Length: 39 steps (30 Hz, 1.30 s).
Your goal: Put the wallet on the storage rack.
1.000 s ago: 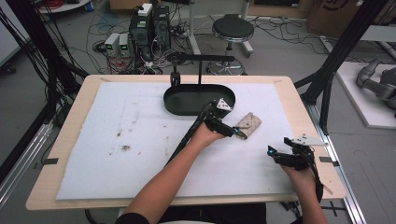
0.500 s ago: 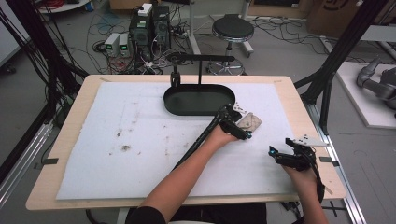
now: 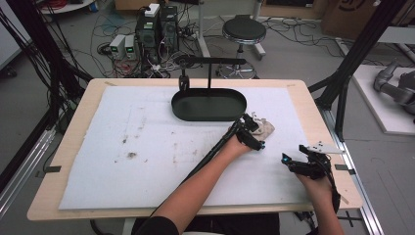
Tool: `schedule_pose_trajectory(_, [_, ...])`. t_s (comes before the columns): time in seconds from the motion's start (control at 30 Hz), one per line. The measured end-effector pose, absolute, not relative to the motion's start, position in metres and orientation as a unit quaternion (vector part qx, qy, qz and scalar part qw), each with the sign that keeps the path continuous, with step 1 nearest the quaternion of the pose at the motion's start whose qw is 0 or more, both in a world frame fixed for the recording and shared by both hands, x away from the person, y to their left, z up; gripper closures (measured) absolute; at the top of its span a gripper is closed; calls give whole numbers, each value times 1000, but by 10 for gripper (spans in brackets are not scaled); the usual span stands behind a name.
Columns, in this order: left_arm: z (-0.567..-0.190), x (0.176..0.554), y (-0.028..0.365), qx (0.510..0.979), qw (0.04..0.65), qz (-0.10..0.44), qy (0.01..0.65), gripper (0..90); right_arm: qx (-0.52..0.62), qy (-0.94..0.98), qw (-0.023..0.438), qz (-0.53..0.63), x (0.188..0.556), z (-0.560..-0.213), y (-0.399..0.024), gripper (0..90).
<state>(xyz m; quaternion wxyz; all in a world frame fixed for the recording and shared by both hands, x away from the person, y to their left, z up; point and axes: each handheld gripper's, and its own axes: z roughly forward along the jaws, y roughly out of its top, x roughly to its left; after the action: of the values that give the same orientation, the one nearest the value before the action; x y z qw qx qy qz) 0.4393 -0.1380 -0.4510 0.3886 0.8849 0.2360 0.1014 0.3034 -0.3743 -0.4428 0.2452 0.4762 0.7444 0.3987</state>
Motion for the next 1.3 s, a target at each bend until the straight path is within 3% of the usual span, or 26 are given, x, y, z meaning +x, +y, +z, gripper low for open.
schedule_pose_trajectory(0.07, [-449, 441, -134, 883, 393, 101, 236, 323, 476, 745, 245, 399, 303, -443, -375, 190])
schedule_pose_trajectory(0.2, [-448, 440, -134, 884, 393, 105, 231, 355, 479, 743, 243, 399, 303, -443, -375, 190])
schedule_pose_trajectory(0.6, [-419, 438, -107, 878, 426, 83, 200, 363, 476, 746, 244, 398, 305, -443, -373, 190])
schedule_pose_trajectory(0.97, [-379, 447, -39, 864, 455, 99, 191, 363, 470, 751, 244, 396, 306, -442, -365, 190])
schedule_pose_trajectory(1.3, [-369, 463, 16, 860, 453, 114, 208, 363, 465, 755, 242, 395, 310, -442, -358, 190])
